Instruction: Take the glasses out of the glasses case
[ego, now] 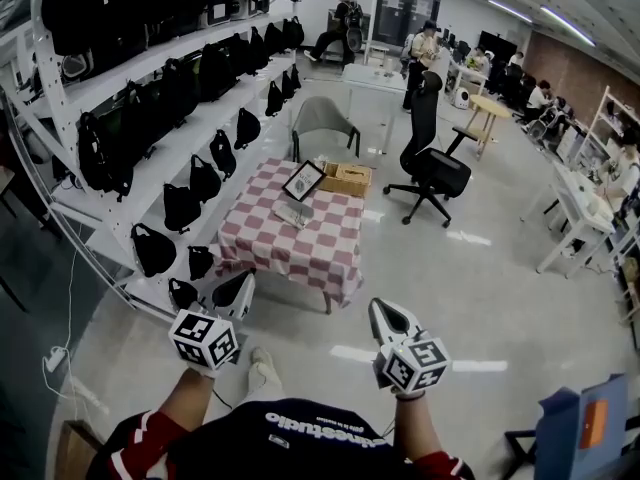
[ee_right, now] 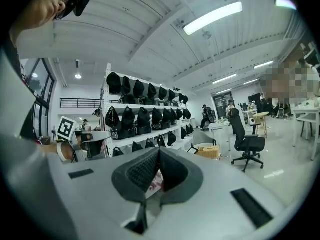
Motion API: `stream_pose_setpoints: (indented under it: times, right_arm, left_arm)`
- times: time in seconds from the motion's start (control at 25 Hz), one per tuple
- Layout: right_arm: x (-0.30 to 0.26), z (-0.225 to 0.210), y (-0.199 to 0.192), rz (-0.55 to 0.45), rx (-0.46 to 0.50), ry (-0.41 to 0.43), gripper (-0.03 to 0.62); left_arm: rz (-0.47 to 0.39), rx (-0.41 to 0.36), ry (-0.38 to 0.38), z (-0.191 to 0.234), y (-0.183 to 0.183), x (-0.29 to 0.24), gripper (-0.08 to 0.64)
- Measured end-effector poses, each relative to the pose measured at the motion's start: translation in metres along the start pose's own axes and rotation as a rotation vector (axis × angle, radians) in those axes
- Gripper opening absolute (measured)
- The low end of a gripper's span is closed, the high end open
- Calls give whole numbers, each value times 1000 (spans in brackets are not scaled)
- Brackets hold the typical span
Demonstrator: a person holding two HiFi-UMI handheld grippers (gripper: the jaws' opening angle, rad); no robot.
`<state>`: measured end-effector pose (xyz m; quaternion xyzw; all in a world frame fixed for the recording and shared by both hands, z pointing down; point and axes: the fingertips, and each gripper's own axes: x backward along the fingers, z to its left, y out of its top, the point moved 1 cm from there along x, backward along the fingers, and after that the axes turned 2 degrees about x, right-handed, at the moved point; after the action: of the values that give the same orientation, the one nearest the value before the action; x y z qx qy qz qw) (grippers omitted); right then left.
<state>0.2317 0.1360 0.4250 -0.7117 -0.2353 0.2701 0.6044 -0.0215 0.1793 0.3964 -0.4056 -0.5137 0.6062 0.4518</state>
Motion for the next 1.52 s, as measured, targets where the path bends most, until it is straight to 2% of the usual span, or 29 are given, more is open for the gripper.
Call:
stream_pose_setpoints:
  times: [0.48,0.8,1.08,1.28,1.52]
  right_arm:
    - [-2,-7,-6,12,-21,17,5]
    - [-14,-19,-12,23,-39,9,5]
    - [-37,-22,-8,36,-36,18,5]
    - [-62,-34,-6,61,-38,-5,3]
    - [-99,-50,10,89,11,-13,4]
  left_arm:
    - [25,6,0,2,-9,-12,5]
    - [27,13,12,20,-11,-25,5]
    - [28,30,14,35,-11,-39,5]
    - [25,92,15,52,-12,-53,5]
    - [9,94,37,80,-3,-77,5]
